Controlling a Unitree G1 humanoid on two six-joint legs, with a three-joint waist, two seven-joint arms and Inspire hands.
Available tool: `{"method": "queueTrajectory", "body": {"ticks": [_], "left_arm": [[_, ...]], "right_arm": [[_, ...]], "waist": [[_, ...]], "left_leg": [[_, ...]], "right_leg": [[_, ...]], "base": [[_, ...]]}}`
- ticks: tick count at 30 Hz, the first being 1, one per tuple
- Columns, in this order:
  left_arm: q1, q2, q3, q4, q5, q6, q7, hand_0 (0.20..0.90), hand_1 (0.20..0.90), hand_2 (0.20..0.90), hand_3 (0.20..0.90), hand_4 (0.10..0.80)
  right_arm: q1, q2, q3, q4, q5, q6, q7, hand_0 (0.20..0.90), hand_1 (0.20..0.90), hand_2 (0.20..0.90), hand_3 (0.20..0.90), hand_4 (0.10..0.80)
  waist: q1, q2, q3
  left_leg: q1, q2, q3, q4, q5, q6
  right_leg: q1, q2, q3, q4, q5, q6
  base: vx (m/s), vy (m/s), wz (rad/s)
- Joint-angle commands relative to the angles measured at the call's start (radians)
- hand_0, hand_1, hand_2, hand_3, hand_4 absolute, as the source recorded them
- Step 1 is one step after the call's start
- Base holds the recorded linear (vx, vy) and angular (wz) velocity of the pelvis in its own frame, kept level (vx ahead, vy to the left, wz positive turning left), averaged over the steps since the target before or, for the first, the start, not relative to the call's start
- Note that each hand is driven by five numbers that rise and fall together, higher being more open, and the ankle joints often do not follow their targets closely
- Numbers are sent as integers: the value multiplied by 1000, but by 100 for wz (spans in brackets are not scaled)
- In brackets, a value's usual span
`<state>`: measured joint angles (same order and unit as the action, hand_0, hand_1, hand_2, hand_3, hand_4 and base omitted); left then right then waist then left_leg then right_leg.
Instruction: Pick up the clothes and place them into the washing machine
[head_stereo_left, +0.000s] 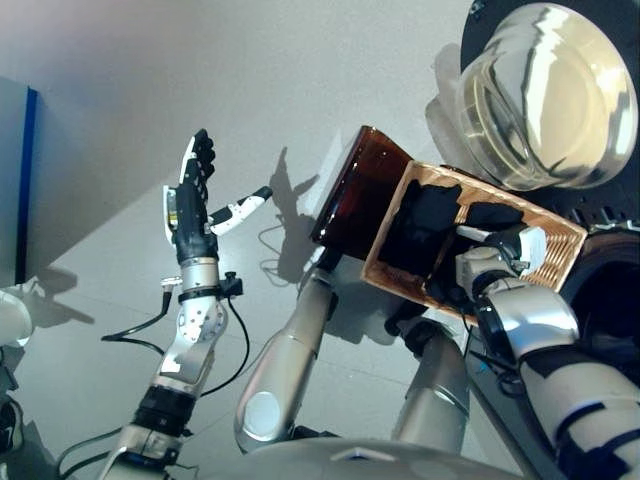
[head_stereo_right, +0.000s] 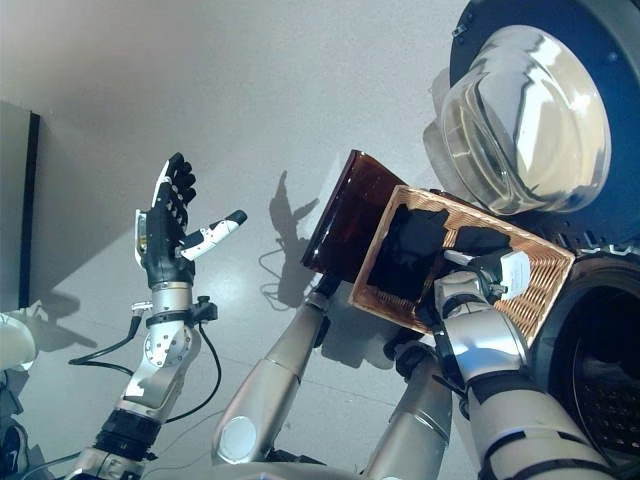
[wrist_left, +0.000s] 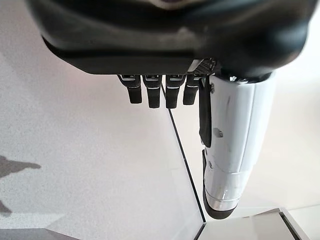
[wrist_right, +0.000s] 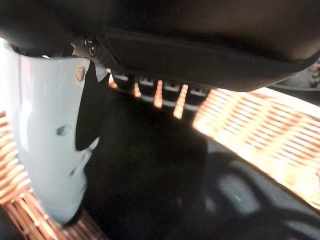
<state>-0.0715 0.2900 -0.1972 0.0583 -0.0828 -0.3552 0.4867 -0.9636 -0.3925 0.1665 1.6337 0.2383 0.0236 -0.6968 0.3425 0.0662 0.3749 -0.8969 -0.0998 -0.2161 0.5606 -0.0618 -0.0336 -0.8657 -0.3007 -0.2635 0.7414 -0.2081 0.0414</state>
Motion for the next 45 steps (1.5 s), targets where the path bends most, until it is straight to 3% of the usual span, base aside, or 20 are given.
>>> {"method": "queueTrajectory", "body": {"ticks": [1,13,22,28,30,31,33,36,45], "left_arm": [[42,22,91,-175,-13,-96,26,900,900,900,900,800],[75,30,126,-141,-41,-103,18,900,900,900,900,800],[109,56,143,-47,-86,-112,-23,900,900,900,900,800],[150,55,166,19,-114,-111,-76,900,900,900,900,800],[151,56,164,21,-115,-113,-77,900,900,900,900,800],[157,43,170,47,-126,-108,-90,900,900,900,900,800],[164,45,167,56,-129,-111,-98,900,900,900,900,800],[165,14,162,97,-146,-112,-118,900,900,900,900,800],[166,-33,158,149,-167,-129,-150,900,900,900,900,800]], "right_arm": [[-65,-3,54,22,-23,1,-10,200,200,200,200,300],[-52,-5,32,10,16,-37,-18,200,200,200,200,300],[44,35,-69,-71,187,-152,0,200,200,200,200,300],[219,50,-144,-197,346,-267,66,200,200,200,200,300],[225,51,-145,-200,348,-269,67,200,200,200,200,300],[272,55,-186,-239,438,-306,108,200,200,200,200,300],[307,61,-200,-269,476,-336,123,200,200,200,200,300],[416,125,-296,-394,717,-436,241,200,200,200,200,300],[546,231,-419,-543,977,-569,416,200,200,200,200,300]], "waist": [[8,40,-17],[-19,30,-29],[-62,-7,-48],[-112,-29,-85],[-111,-28,-84],[-126,-29,-94],[-128,-27,-96],[-152,-12,-105],[-182,33,-125]], "left_leg": [[-40,-41,93,-68,12,40],[-11,-36,111,-95,12,45],[90,-14,144,-160,20,45],[215,-2,164,-258,41,41],[221,-2,164,-262,42,41],[247,-1,169,-275,40,41],[272,0,172,-288,41,42],[312,3,192,-323,73,49],[353,-3,208,-337,69,56]], "right_leg": [[40,49,48,-49,15,-11],[60,49,62,-85,36,-5],[165,70,77,-194,76,5],[286,78,87,-330,122,21],[293,78,86,-334,124,22],[316,77,91,-359,131,27],[339,77,91,-379,138,30],[374,71,93,-426,180,33],[397,61,118,-439,181,41]], "base": [[7,7,-4],[10,18,-6],[20,4,-18],[52,7,-16],[38,11,-26],[57,22,-15],[50,28,-8],[-30,56,-21],[2,42,-13]]}}
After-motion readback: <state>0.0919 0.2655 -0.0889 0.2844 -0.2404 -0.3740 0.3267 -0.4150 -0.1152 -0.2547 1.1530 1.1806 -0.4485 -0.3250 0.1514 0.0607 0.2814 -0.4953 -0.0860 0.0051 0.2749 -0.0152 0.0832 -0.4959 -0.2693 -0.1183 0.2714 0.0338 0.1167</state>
